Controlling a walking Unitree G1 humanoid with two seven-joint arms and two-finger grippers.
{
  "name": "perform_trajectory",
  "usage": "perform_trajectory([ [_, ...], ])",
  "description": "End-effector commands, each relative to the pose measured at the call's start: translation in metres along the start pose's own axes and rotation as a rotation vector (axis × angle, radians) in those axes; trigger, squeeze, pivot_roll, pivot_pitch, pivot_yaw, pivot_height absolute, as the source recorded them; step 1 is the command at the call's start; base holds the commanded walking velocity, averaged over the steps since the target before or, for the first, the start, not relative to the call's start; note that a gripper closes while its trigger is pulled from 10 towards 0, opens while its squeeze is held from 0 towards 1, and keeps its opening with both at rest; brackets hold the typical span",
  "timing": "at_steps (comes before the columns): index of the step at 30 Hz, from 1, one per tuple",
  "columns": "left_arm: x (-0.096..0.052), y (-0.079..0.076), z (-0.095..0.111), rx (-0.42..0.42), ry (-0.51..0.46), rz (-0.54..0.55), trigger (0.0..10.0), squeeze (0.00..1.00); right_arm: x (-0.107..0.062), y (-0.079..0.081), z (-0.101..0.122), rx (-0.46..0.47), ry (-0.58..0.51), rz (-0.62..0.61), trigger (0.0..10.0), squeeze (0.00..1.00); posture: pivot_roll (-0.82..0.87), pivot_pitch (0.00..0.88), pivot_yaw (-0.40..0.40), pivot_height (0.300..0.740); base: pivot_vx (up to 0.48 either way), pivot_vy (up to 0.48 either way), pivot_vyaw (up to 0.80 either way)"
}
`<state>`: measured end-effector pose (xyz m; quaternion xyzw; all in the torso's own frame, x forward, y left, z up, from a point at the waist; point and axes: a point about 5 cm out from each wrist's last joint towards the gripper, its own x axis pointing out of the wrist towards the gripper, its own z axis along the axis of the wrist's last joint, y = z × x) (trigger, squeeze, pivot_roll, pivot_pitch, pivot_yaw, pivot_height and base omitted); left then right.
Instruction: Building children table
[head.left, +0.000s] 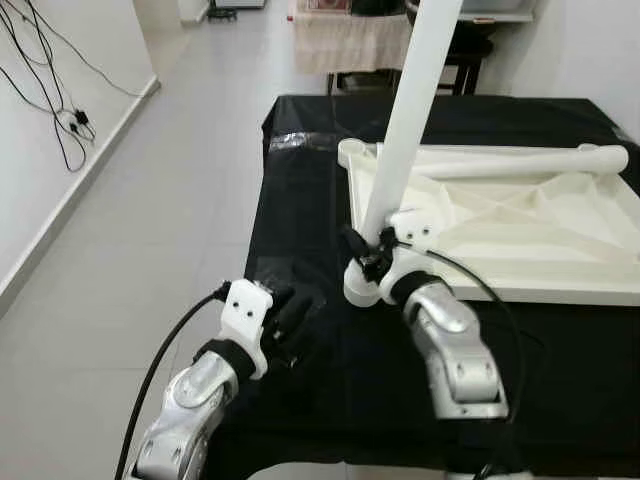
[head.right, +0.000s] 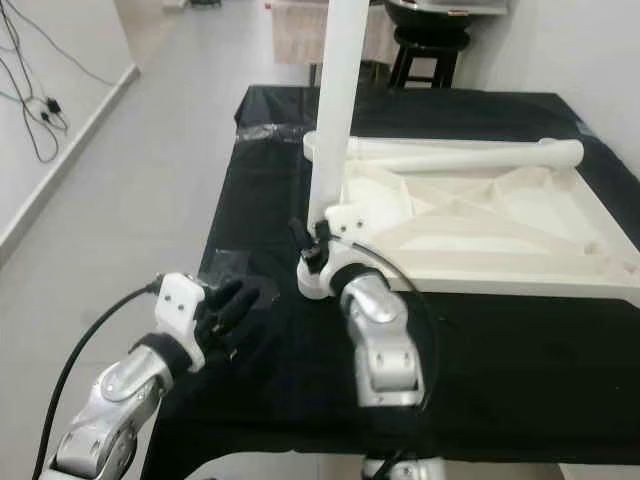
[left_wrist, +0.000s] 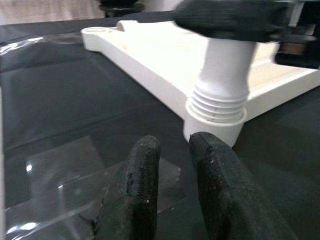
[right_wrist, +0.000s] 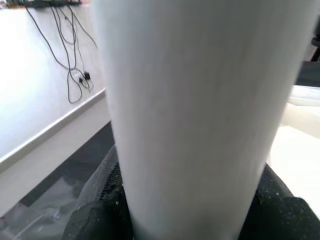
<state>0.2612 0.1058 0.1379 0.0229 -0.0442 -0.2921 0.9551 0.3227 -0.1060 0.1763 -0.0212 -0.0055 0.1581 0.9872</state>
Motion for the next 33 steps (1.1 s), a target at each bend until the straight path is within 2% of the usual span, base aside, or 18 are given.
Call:
perform_trajectory([
  [1,-0.001,0.0,-0.004,-0.003,0.023,-0.008,10.0,0.0,-0.005,-0.022,-0.038,0.016,0.196,-0.117,0.0,0.0,0.04,0.148,-0.024,0.74,0.0,0.0,0.0],
  [5,-0.001,0.001,-0.004,-0.003,0.021,-0.001,10.0,0.0,-0.001,-0.026,-0.038,0.024,0.231,-0.135,0.0,0.0,0.03,0.15,-0.014,0.74,0.0,0.0,0.0],
  [6,-0.001,0.002,-0.004,0.002,0.019,0.008,10.0,0.0,-0.001,-0.024,-0.039,0.019,0.258,-0.129,0.8,0.0,0.03,0.148,-0.013,0.74,0.0,0.0,0.0],
  [7,-0.001,0.002,-0.004,0.006,0.018,0.014,10.0,0.0,-0.002,-0.023,-0.04,0.002,0.271,-0.117,10.0,0.0,0.03,0.145,-0.014,0.74,0.0,0.0,0.0],
  [10,-0.002,0.003,-0.004,0.009,0.018,0.016,10.0,0.0,-0.004,-0.02,-0.039,-0.034,0.282,-0.114,10.0,0.0,0.03,0.143,-0.013,0.74,0.0,0.0,0.0],
  [15,-0.002,0.002,-0.005,0.008,0.023,0.004,10.0,0.0,-0.005,-0.022,-0.029,-0.062,0.187,-0.069,10.0,0.0,0.03,0.132,-0.007,0.74,0.0,0.0,0.0],
  [16,-0.002,0.002,-0.005,0.01,0.024,0.002,10.0,0.0,-0.005,-0.029,-0.026,-0.088,0.162,-0.087,10.0,1.0,0.03,0.13,-0.006,0.74,0.0,0.0,0.0],
  [17,-0.002,0.002,-0.005,0.01,0.024,0.002,10.0,0.0,-0.005,-0.029,-0.026,-0.088,0.162,-0.087,10.0,1.0,0.03,0.13,-0.006,0.74,0.0,0.0,0.0],
  [18,-0.003,0.001,-0.004,0.031,0.017,0.007,10.0,0.0,-0.004,-0.037,-0.018,-0.119,0.099,-0.077,10.0,1.0,0.03,0.123,-0.003,0.74,0.0,0.0,0.0],
  [20,-0.005,0.001,-0.003,0.054,0.009,0.013,10.0,0.0,-0.003,-0.046,-0.012,-0.141,0.065,-0.077,10.0,1.0,0.03,0.121,-0.002,0.74,0.0,0.0,0.0],
  [21,-0.008,-0.002,0.0,0.072,-0.01,0.017,10.0,0.0,-0.001,-0.054,-0.005,-0.17,0.044,-0.045,10.0,0.43,0.03,0.115,-0.004,0.74,0.0,0.0,0.0],
  [22,-0.008,-0.002,0.0,0.072,-0.01,0.017,10.0,0.0,-0.001,-0.054,-0.005,-0.17,0.044,-0.045,10.0,0.43,0.03,0.115,-0.004,0.74,0.0,0.0,0.0],
  [23,-0.011,-0.004,0.002,0.078,-0.022,0.014,10.0,0.0,0.0,-0.063,-0.001,-0.178,0.043,-0.007,10.0,0.2,0.03,0.112,-0.008,0.74,0.0,0.0,0.0],
  [24,-0.011,-0.004,0.002,0.078,-0.022,0.014,10.0,0.0,0.0,-0.063,-0.001,-0.178,0.043,-0.007,10.0,0.2,0.03,0.112,-0.008,0.74,0.0,0.0,0.0],
  [25,-0.016,-0.01,0.004,0.065,-0.031,-0.003,10.0,0.0,0.0,-0.072,0.004,-0.172,0.041,0.049,10.0,0.0,0.04,0.108,-0.009,0.74,0.0,0.0,0.0],
  [27,-0.022,-0.021,0.005,0.04,-0.032,-0.037,10.0,0.0,-0.001,-0.082,0.012,-0.094,0.04,0.168,10.0,0.0,0.04,0.106,-0.011,0.74,0.0,0.0,0.0],
  [29,-0.024,-0.025,0.005,0.026,-0.03,-0.042,10.0,0.0,-0.005,-0.081,0.019,-0.082,0.011,0.323,10.0,0.0,0.04,0.102,-0.007,0.74,0.0,0.0,0.0],
  [33,-0.025,-0.025,0.005,0.014,-0.034,-0.041,10.0,0.0,-0.006,-0.082,0.024,-0.067,-0.005,0.424,10.0,0.0,0.04,0.102,-0.006,0.74,0.0,0.0,0.0],
])
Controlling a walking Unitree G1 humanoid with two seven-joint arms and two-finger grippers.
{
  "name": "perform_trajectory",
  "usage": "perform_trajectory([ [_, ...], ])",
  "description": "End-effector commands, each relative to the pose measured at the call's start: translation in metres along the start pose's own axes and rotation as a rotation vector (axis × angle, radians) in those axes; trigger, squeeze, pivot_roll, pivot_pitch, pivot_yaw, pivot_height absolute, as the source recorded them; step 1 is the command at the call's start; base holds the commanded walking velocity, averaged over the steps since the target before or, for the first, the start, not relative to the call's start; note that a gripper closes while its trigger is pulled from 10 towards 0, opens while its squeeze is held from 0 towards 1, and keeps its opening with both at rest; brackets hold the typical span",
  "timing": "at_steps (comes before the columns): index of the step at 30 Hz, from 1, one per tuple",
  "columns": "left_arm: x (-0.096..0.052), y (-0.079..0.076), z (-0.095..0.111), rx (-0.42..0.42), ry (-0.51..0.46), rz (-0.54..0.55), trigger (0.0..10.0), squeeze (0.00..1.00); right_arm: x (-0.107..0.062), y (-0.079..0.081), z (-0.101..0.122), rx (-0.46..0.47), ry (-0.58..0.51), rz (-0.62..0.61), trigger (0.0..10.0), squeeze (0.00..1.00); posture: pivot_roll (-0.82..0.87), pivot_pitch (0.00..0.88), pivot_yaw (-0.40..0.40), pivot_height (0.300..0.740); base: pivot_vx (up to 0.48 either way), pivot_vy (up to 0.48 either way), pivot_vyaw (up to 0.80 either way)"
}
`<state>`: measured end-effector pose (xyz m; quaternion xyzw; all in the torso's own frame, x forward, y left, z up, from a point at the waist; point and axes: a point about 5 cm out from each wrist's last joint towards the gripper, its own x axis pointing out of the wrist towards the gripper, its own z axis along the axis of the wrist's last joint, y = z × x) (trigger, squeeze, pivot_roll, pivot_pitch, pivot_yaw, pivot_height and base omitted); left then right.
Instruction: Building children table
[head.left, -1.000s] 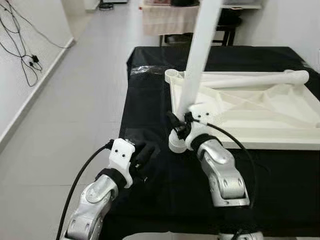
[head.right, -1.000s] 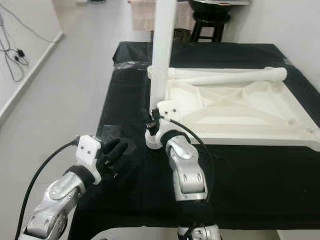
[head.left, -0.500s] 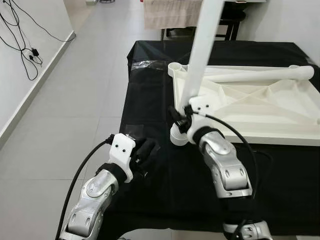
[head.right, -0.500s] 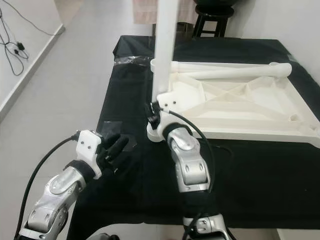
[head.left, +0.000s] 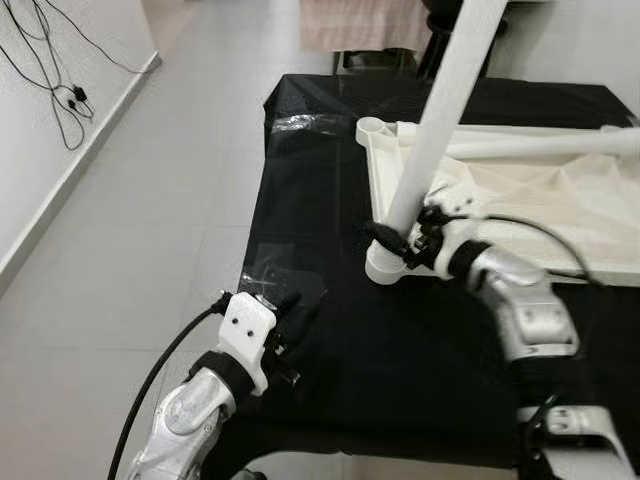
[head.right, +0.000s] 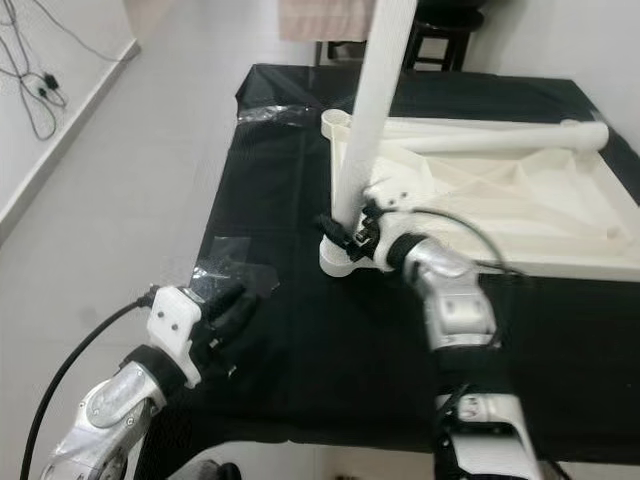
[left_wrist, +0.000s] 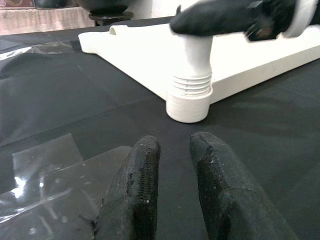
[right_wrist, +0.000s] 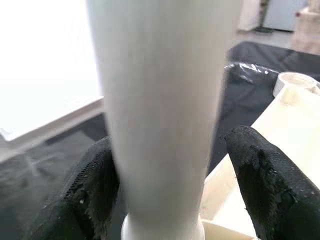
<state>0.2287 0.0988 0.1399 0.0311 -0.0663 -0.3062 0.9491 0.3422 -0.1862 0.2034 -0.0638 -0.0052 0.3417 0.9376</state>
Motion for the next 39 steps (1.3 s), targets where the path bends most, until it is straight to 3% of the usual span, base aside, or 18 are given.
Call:
perform_trajectory([
  [1,-0.002,-0.002,0.0,-0.017,-0.002,-0.016,10.0,0.0,0.002,-0.001,0.007,0.023,-0.034,0.112,10.0,0.0,0.05,0.102,-0.007,0.74,0.0,0.0,0.0],
  [7,-0.001,-0.004,0.0,-0.021,-0.014,-0.028,10.0,0.0,0.007,-0.009,0.021,0.025,-0.069,0.23,10.0,0.0,0.05,0.105,-0.01,0.74,0.0,0.0,0.0],
  [8,-0.001,-0.004,0.0,-0.023,-0.018,-0.032,10.0,0.0,0.01,-0.013,0.023,0.024,-0.066,0.248,7.9,0.0,0.05,0.106,-0.014,0.74,0.0,0.0,0.0],
  [9,-0.001,-0.005,0.0,-0.024,-0.02,-0.034,10.0,0.0,0.012,-0.016,0.025,0.024,-0.064,0.26,4.9,0.0,0.05,0.106,-0.014,0.74,0.0,0.0,0.0],
  [11,0.0,-0.005,0.0,-0.027,-0.026,-0.037,10.0,0.0,0.018,-0.017,0.026,0.012,-0.052,0.285,4.7,0.0,0.05,0.107,-0.016,0.74,0.0,0.0,0.0],
  [12,0.0,-0.004,0.0,-0.028,-0.027,-0.037,10.0,0.0,0.02,-0.015,0.026,0.008,-0.049,0.309,3.9,0.0,0.06,0.11,-0.018,0.74,0.0,0.0,0.0],
  [13,0.0,-0.004,0.0,-0.028,-0.027,-0.037,10.0,0.0,0.02,-0.015,0.026,0.008,-0.049,0.309,3.9,0.0,0.06,0.11,-0.018,0.74,0.0,0.0,0.0],
  [14,0.0,-0.004,0.0,-0.029,-0.027,-0.037,10.0,0.0,0.021,-0.013,0.026,0.005,-0.048,0.326,1.4,0.0,0.06,0.11,-0.018,0.74,0.0,0.0,0.0],
  [15,0.0,-0.004,0.0,-0.029,-0.027,-0.037,10.0,0.0,0.021,-0.013,0.026,0.005,-0.048,0.326,1.4,0.0,0.06,0.11,-0.018,0.74,0.0,0.0,0.0],
  [16,0.0,-0.004,0.0,-0.03,-0.028,-0.037,10.0,0.0,0.023,-0.011,0.026,0.011,-0.05,0.351,0.0,0.0,0.06,0.11,-0.018,0.74,0.0,0.0,0.0],
  [26,0.001,-0.002,-0.002,-0.04,-0.032,-0.04,10.0,0.0,0.025,-0.005,0.004,0.052,-0.017,0.416,0.0,0.0,0.07,0.114,-0.021,0.74,0.0,0.0,0.0],
  [29,0.0,0.0,-0.003,-0.047,-0.037,-0.039,10.0,0.0,0.02,0.008,-0.028,0.022,0.068,0.245,0.0,0.0,0.04,0.125,-0.035,0.74,0.0,0.0,0.0],
  [30,0.0,0.001,-0.003,-0.047,-0.038,-0.037,10.0,0.0,0.021,0.017,-0.05,-0.003,0.171,0.041,0.0,0.0,0.04,0.133,-0.032,0.74,0.0,0.0,0.0],
  [32,-0.001,0.003,-0.002,-0.045,-0.038,-0.034,10.0,0.0,0.019,0.025,-0.069,-0.057,0.274,-0.197,0.0,0.0,0.04,0.136,-0.031,0.74,0.0,0.0,0.0],
  [34,-0.002,0.005,-0.002,-0.037,-0.039,-0.024,10.0,0.0,-0.003,0.064,-0.086,0.103,0.267,-0.341,0.0,0.0,0.03,0.147,-0.013,0.74,0.0,0.0,0.0],
  [35,-0.003,0.007,-0.002,-0.033,-0.038,-0.019,10.0,0.0,-0.012,0.069,-0.08,0.1,0.23,-0.381,0.0,0.0,0.02,0.143,0.0,0.74,0.0,0.0,0.0],
  [38,-0.003,0.008,-0.003,-0.028,-0.034,-0.012,10.0,0.0,-0.017,0.068,-0.073,0.11,0.207,-0.377,0.0,0.0,0.02,0.143,0.0,0.74,0.0,0.0,0.0],
  [39,-0.002,0.009,-0.004,-0.023,-0.025,0.008,10.0,0.0,-0.021,0.052,-0.067,0.057,0.201,-0.413,0.0,0.0,0.01,0.129,0.018,0.74,0.0,0.0,0.0],
])
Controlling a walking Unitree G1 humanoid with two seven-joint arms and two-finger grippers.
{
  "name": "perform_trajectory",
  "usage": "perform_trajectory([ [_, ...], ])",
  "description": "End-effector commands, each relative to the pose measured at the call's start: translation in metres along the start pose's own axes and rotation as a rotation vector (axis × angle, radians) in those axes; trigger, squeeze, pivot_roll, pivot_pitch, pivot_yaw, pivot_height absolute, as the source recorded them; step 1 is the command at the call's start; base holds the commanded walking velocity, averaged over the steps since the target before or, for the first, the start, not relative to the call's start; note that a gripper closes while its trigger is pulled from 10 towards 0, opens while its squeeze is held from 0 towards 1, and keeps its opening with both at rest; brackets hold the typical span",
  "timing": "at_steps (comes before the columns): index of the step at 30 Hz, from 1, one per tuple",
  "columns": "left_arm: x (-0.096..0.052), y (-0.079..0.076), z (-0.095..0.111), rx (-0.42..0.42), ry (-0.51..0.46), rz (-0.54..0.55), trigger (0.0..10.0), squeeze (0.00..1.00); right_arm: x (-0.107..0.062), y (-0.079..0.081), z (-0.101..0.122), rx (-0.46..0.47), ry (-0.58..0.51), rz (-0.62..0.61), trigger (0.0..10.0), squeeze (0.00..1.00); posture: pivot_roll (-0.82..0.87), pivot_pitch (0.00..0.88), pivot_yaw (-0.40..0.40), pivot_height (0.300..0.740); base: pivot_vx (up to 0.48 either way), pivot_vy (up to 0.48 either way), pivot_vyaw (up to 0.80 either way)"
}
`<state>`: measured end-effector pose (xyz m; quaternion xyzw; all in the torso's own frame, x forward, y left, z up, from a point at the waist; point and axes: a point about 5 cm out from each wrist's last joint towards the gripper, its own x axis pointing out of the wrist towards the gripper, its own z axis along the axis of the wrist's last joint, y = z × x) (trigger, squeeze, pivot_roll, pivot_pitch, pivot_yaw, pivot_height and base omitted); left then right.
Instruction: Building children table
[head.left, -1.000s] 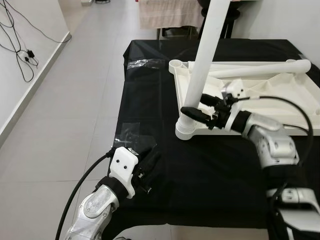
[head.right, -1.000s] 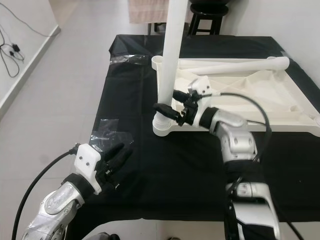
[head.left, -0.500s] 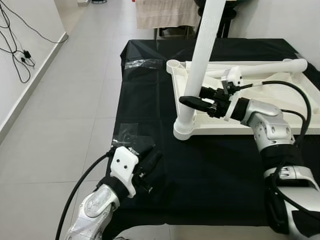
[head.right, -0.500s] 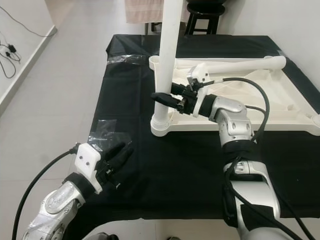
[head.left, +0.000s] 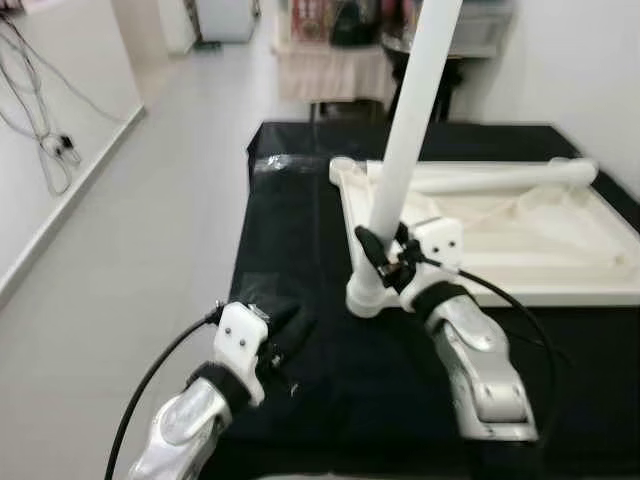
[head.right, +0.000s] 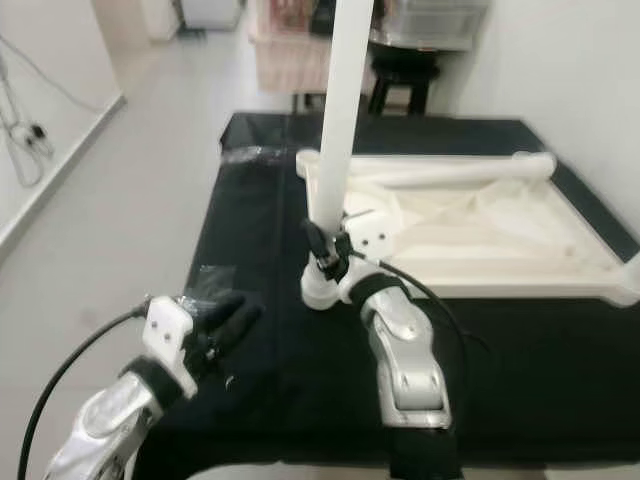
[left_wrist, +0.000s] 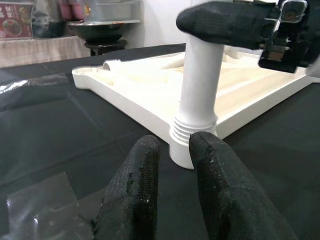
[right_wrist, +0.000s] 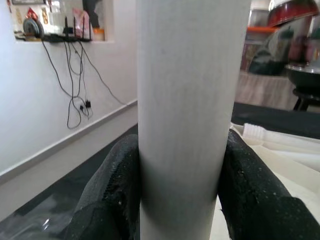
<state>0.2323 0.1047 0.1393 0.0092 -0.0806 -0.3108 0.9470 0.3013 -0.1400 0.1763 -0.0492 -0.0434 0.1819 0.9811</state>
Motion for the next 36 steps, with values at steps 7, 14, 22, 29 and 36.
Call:
perform_trajectory([
  [7,-0.008,0.01,-0.005,0.041,0.044,0.116,10.0,0.0,-0.005,-0.049,-0.033,-0.06,0.268,-0.085,10.0,0.0,0.04,0.122,0.012,0.74,0.0,0.0,0.0],
  [14,-0.007,0.009,-0.005,0.017,0.046,0.106,10.0,0.0,0.014,-0.046,0.01,-0.07,0.094,0.045,10.0,1.0,0.05,0.116,0.021,0.74,0.0,0.0,0.0],
  [22,-0.003,0.005,-0.007,-0.03,0.038,0.065,10.0,0.0,0.026,-0.053,0.047,-0.155,0.005,0.438,10.0,0.0,0.05,0.111,0.013,0.74,0.0,0.0,0.0],
  [29,0.0,0.001,-0.007,-0.041,0.029,0.049,10.0,0.0,0.045,-0.05,0.04,-0.085,0.062,0.642,7.6,0.0,0.05,0.113,-0.002,0.74,0.0,0.0,0.0],
  [36,0.001,-0.001,-0.007,-0.057,0.022,0.037,10.0,0.0,0.055,-0.043,0.037,0.005,0.057,0.752,0.0,0.0,0.03,0.117,-0.007,0.74,0.0,0.0,0.0],
])
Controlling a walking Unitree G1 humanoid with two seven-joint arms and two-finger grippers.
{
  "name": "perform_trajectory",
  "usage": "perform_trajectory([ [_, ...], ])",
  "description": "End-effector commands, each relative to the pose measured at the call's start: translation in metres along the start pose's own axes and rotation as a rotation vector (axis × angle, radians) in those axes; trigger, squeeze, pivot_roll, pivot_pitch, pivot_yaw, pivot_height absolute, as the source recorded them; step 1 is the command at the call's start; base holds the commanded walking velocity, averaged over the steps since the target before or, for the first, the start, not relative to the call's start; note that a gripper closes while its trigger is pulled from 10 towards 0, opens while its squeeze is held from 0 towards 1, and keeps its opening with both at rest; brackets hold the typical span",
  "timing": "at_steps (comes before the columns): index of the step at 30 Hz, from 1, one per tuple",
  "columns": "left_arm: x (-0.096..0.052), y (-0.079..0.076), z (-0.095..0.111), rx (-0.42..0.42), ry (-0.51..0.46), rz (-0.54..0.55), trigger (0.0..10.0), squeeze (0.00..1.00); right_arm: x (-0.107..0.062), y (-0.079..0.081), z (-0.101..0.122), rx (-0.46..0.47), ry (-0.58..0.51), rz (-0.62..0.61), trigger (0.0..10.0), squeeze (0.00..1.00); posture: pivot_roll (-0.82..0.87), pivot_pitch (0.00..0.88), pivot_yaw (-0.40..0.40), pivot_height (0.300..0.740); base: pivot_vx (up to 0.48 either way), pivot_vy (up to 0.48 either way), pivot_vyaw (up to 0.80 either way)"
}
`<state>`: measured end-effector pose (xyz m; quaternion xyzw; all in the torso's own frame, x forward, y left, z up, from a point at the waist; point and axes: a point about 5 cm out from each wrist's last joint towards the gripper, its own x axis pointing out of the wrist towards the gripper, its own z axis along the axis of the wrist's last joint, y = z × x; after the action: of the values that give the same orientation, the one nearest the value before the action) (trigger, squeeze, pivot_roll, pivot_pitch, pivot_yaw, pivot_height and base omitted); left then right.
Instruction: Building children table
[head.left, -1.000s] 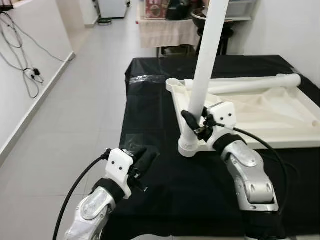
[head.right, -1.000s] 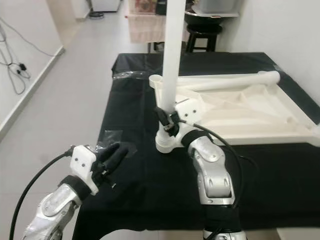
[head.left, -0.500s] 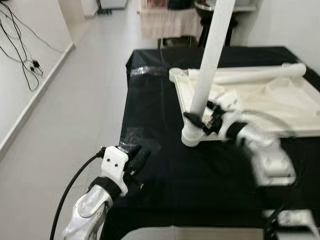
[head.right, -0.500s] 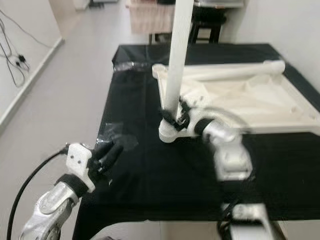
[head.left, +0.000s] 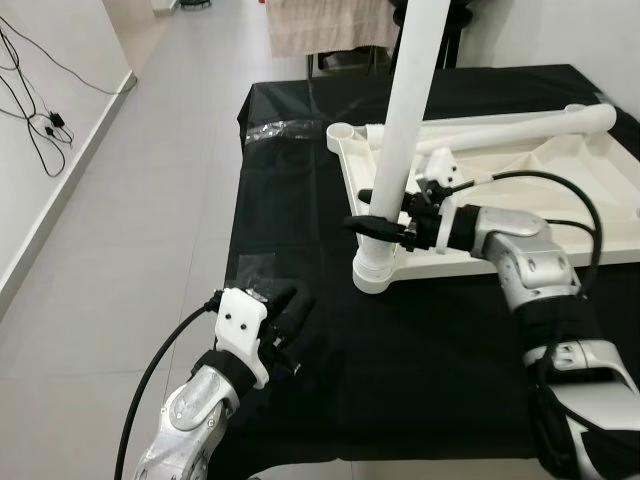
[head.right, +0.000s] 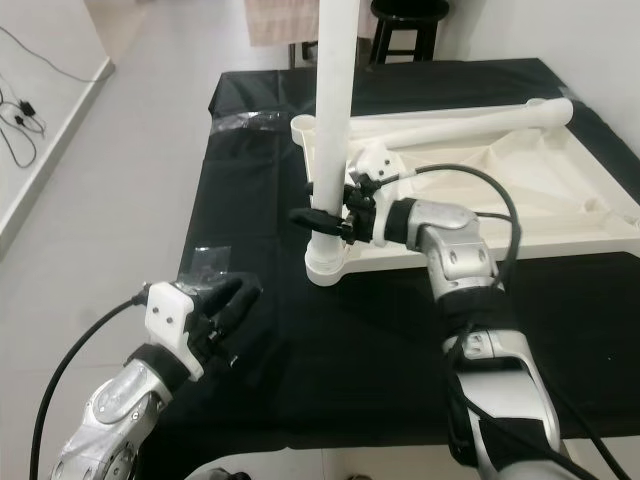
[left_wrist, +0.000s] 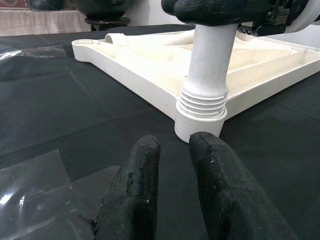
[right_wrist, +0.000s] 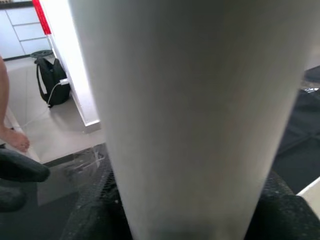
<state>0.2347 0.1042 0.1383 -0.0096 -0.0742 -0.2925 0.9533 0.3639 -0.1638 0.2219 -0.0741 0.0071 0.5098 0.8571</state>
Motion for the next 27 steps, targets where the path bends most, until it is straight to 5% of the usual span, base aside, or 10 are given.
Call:
perform_trajectory([
  [1,-0.001,-0.002,-0.005,-0.021,0.02,-0.004,10.0,0.0,0.005,0.003,0.0,0.023,-0.018,0.043,0.0,0.0,0.03,0.117,-0.007,0.74,0.0,0.0,0.0],
  [10,-0.002,-0.003,-0.006,-0.032,0.017,-0.01,10.0,0.0,-0.014,0.0,-0.011,0.035,-0.032,0.001,0.0,0.0,0.02,0.12,-0.002,0.74,0.0,0.0,0.0],
  [15,-0.004,-0.003,-0.006,-0.034,0.02,-0.014,10.0,0.0,-0.027,0.008,-0.025,-0.015,0.012,-0.178,0.0,0.0,0.01,0.128,-0.004,0.74,0.0,0.0,0.0],
  [16,-0.005,-0.002,-0.006,-0.035,0.022,-0.014,10.0,0.0,-0.022,0.009,-0.028,-0.041,-0.012,-0.395,0.0,0.0,0.01,0.134,-0.001,0.74,0.0,0.0,0.0],
  [19,-0.006,-0.002,-0.006,-0.036,0.022,-0.014,10.0,0.0,-0.021,0.01,-0.029,-0.057,-0.033,-0.557,0.0,0.0,0.01,0.134,-0.001,0.74,0.0,0.0,0.0],
  [20,-0.006,-0.001,-0.006,-0.037,0.023,-0.015,10.0,0.0,-0.012,0.031,-0.051,0.008,0.035,-0.725,0.0,0.0,0.0,0.143,0.017,0.74,0.0,0.0,0.0],
  [21,-0.006,-0.001,-0.006,-0.037,0.023,-0.015,10.0,0.0,-0.012,0.031,-0.051,0.008,0.035,-0.725,0.0,0.0,0.0,0.143,0.017,0.74,0.0,0.0,0.0],
  [22,-0.006,0.0,-0.006,-0.039,0.027,-0.017,10.0,0.0,0.0,0.065,-0.078,0.066,0.15,-0.806,0.0,0.0,0.01,0.139,0.023,0.74,0.0,0.0,0.0],
  [23,-0.006,0.001,-0.006,-0.039,0.029,-0.02,10.0,0.0,0.005,0.07,-0.08,0.052,0.154,-0.798,0.0,0.0,0.01,0.137,0.019,0.74,0.0,0.0,0.0],
  [27,-0.006,0.001,-0.006,-0.045,0.031,-0.024,10.0,0.0,0.01,0.06,-0.065,0.042,0.065,-0.788,0.0,0.0,0.0,0.137,0.001,0.74,0.0,0.0,0.0],
])
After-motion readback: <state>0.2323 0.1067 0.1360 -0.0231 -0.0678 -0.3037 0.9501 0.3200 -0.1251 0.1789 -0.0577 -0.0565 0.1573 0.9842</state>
